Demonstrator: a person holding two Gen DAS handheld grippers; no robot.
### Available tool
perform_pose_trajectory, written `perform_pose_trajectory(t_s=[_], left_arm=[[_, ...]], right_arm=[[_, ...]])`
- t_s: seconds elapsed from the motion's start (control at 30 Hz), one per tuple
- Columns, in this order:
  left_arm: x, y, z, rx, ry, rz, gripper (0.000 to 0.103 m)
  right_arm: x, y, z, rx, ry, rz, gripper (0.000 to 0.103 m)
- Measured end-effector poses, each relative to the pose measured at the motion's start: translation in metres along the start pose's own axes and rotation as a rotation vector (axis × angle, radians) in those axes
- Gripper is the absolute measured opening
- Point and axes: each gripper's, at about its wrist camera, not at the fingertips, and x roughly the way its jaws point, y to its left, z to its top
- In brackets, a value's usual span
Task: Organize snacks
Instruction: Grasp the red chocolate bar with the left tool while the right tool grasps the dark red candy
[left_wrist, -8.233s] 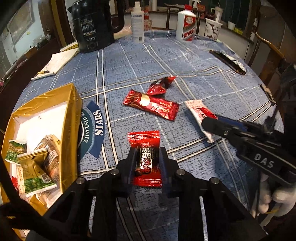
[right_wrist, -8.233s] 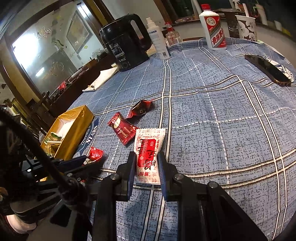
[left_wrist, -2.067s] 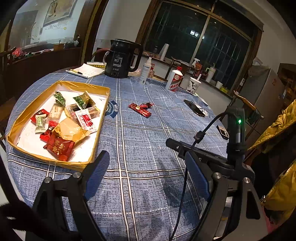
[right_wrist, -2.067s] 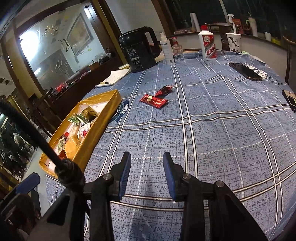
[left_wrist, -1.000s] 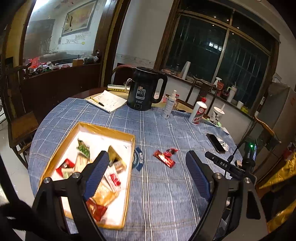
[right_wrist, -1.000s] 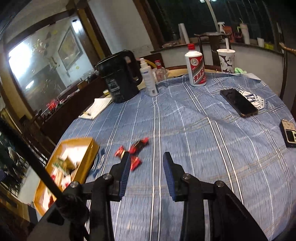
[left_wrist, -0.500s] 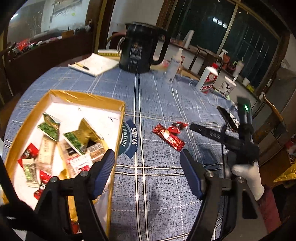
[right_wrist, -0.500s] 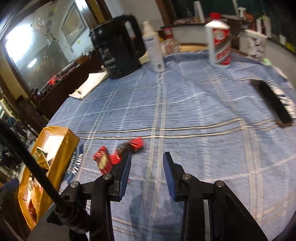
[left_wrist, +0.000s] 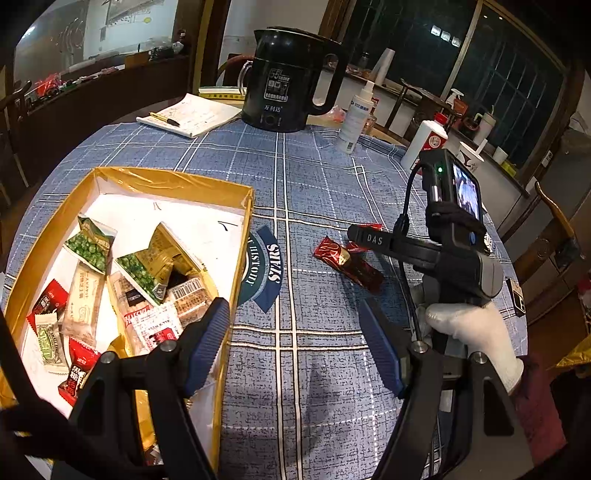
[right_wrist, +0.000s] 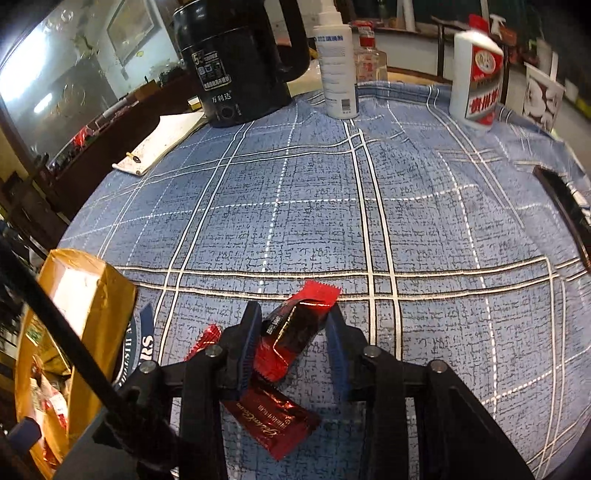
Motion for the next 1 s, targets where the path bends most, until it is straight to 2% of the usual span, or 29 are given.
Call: perform_pose_trajectory(t_s=[0.03, 0.07, 0.23, 0.4, 0.63, 0.73, 0.77, 0.83, 0.9, 1.0], left_arm=[[0.000, -0.001, 0.001, 0.005, -0.001, 0.004, 0.073], [0.000, -0.004, 0.000, 0.012, -0.002, 0.007, 0.073], [0.015, -0.024, 0.004, 0.051, 0.028, 0.020, 0.073], [0.062, -0.047, 0.011, 0.077, 0.122, 0.047, 0.073], [0.119, -0.066, 0.027, 0.099, 0.149, 0.169, 0.073], [0.134, -0.070, 0.027, 0.118, 0.164, 0.193, 0.073], [0.137, -0.073, 0.026, 0.141, 0.159, 0.190, 0.069], [0.138, -0.077, 0.023, 0.162, 0.150, 0.153, 0.035], [0.137, -0.080, 0.022, 0.186, 0.135, 0.157, 0.028], [0.135, -0.082, 0.018, 0.208, 0.120, 0.159, 0.027]], right_arm=[[-0.002, -0.001, -0.002, -0.008, -0.003, 0.001, 0.021], [-0.003, -0.004, -0.004, -0.011, -0.005, 0.000, 0.020], [-0.030, -0.029, -0.020, 0.042, -0.062, 0.032, 0.020], [-0.066, -0.055, -0.046, 0.098, -0.130, 0.098, 0.020], [-0.084, -0.075, -0.066, 0.126, -0.204, 0.152, 0.020], [-0.082, -0.078, -0.066, 0.137, -0.208, 0.182, 0.020], [-0.083, -0.078, -0.067, 0.139, -0.210, 0.190, 0.020], [-0.083, -0.079, -0.068, 0.143, -0.212, 0.205, 0.020], [-0.084, -0.080, -0.071, 0.145, -0.213, 0.212, 0.020], [-0.084, -0.081, -0.072, 0.148, -0.214, 0.217, 0.020]])
